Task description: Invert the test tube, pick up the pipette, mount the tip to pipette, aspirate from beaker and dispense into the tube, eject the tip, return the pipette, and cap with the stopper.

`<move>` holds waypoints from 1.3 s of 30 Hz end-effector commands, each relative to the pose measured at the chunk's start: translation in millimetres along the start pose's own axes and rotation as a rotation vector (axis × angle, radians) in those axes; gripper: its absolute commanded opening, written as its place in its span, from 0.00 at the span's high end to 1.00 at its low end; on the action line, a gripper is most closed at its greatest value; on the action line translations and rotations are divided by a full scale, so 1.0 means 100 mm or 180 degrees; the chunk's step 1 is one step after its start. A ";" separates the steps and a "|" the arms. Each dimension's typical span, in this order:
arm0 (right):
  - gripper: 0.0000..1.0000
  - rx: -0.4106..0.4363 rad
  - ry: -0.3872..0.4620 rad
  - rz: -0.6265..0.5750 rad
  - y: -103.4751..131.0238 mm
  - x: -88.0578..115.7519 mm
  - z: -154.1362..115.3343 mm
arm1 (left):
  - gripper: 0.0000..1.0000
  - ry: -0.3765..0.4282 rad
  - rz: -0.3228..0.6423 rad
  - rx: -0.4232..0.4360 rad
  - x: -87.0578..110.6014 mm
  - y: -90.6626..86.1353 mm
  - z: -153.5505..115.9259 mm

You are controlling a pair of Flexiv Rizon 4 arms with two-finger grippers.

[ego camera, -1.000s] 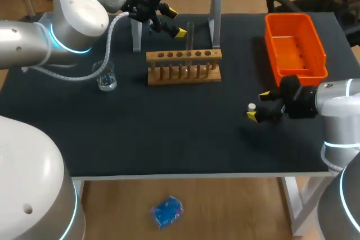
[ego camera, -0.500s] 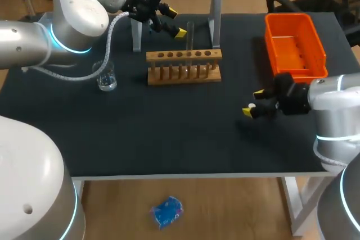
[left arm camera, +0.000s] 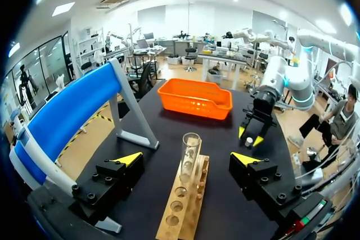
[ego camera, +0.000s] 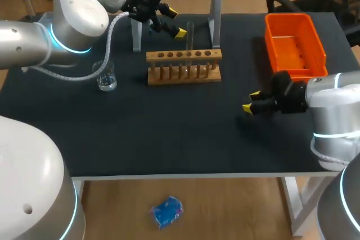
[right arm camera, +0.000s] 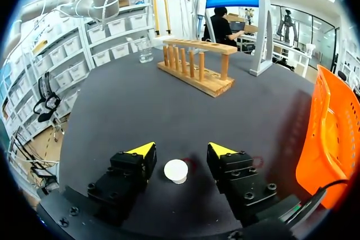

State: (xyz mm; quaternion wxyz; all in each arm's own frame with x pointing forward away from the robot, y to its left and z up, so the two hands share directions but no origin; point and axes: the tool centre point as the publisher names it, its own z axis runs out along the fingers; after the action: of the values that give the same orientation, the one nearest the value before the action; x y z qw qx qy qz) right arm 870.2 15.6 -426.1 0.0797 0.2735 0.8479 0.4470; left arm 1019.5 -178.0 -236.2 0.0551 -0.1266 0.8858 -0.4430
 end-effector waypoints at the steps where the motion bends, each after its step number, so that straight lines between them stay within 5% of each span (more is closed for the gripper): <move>1: 0.51 -0.0001 -0.0001 -0.0001 -0.01 0.00 -0.01 | 0.00 0.0008 -0.0001 -0.0010 -0.01 -0.01 0.00; 31: 0.58 0.0055 -0.0009 0.0030 -0.06 0.01 -0.06 | 0.00 0.0008 -0.0001 -0.0010 -0.01 -0.01 0.00; 39: 0.71 0.0065 -0.0018 0.0042 -0.08 0.02 -0.08 | 0.00 0.0008 -0.0001 -0.0010 -0.01 -0.01 0.00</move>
State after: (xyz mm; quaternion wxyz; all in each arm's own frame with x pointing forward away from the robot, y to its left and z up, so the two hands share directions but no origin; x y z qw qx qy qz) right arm 863.7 8.8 -427.9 0.0751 0.2805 0.8508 0.4379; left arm 1019.5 -178.0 -236.2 0.0551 -0.1266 0.8858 -0.4430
